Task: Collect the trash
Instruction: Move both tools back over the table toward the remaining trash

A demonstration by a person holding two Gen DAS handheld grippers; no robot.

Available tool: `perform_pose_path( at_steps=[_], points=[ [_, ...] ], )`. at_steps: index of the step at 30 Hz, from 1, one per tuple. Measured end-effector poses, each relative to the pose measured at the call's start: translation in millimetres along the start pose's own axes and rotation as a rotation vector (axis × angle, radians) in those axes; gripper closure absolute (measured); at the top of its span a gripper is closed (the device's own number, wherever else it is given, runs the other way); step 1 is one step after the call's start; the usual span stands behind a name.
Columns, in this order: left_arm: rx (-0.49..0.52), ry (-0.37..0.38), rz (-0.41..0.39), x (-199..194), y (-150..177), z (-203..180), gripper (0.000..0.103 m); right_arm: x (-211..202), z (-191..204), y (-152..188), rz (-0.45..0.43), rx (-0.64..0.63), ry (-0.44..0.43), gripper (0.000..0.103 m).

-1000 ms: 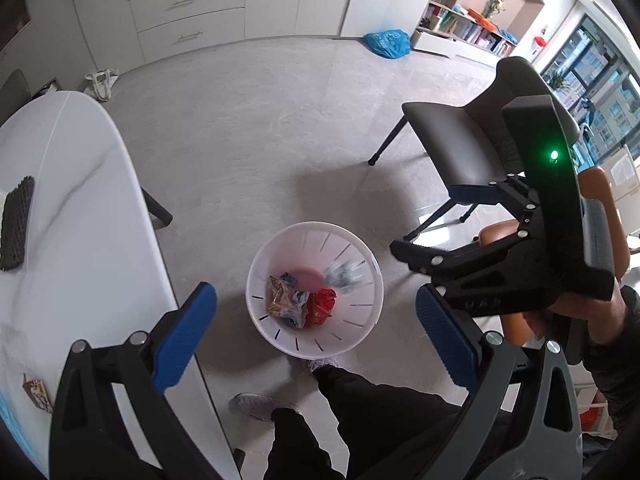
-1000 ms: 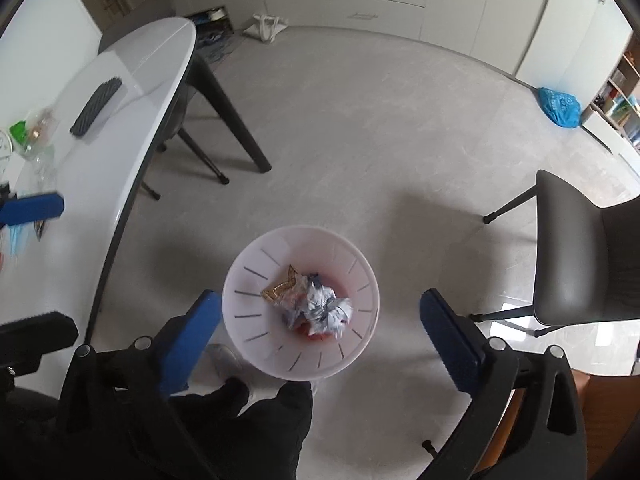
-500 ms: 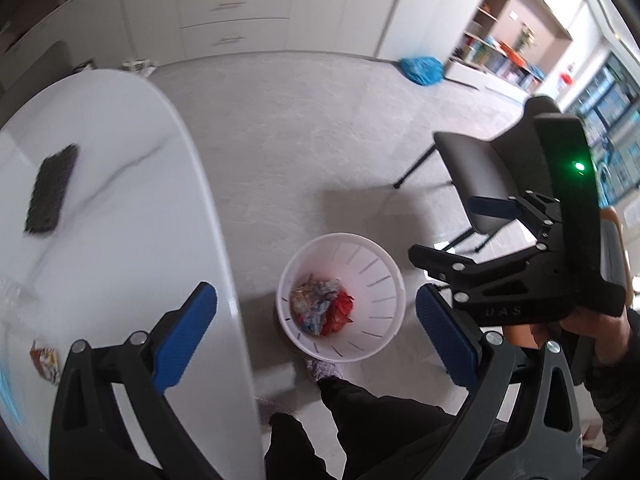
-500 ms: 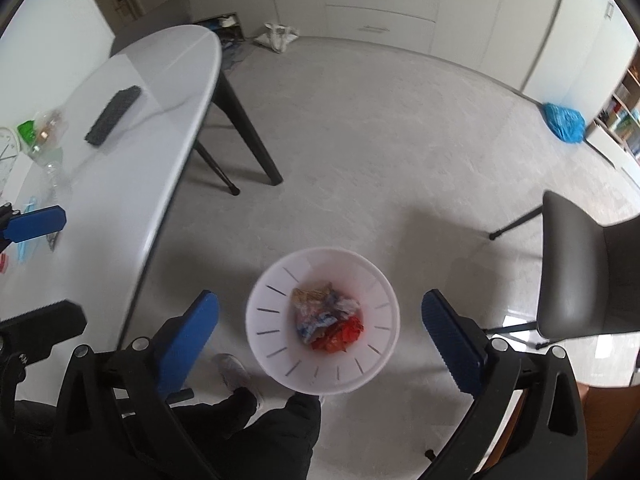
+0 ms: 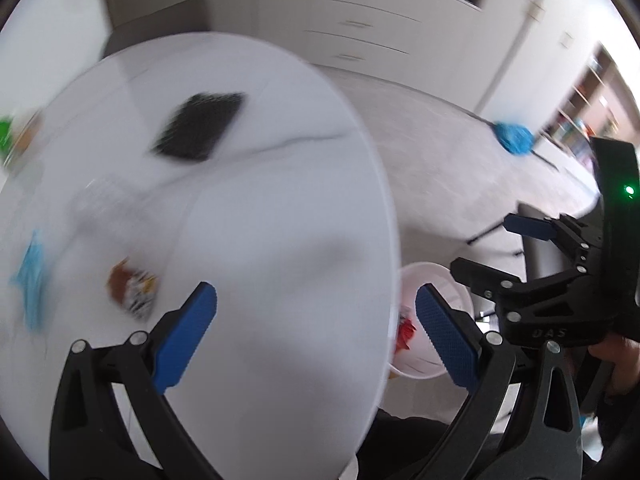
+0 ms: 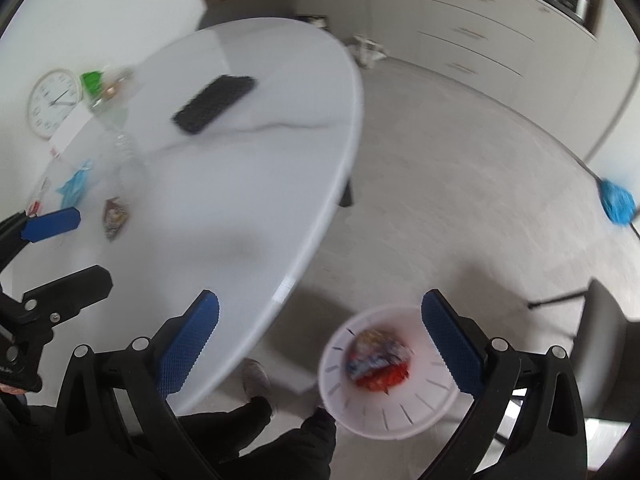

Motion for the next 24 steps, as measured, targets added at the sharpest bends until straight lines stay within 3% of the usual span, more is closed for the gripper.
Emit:
perform_pose_path(
  at_steps=[8,17,24],
  points=[
    [-0.296,-0.105,-0.005,-4,23,89,0.008,19,72,-43,-0.011,-0.113,-0.099,0.002],
    [-0.488,-0.192,0.019,-4,53,168,0.008,65,184,-106,0.015,-0.322,-0.203,0.003],
    [-0.613,-0.229,0.059,5,73,211,0.008,120,260,-129,0.079,-0.466,-0.233,0.003]
  ],
)
Point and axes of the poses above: each gripper's, at about its wrist camera, not at the fingertips, and x roughly the way its jaws point, z to its left, y to its underside, the point moved 5 cm from there along x, roughly the way its jaws point, and after that the axes turned 3 degrees about x, right-handed, at the moved point
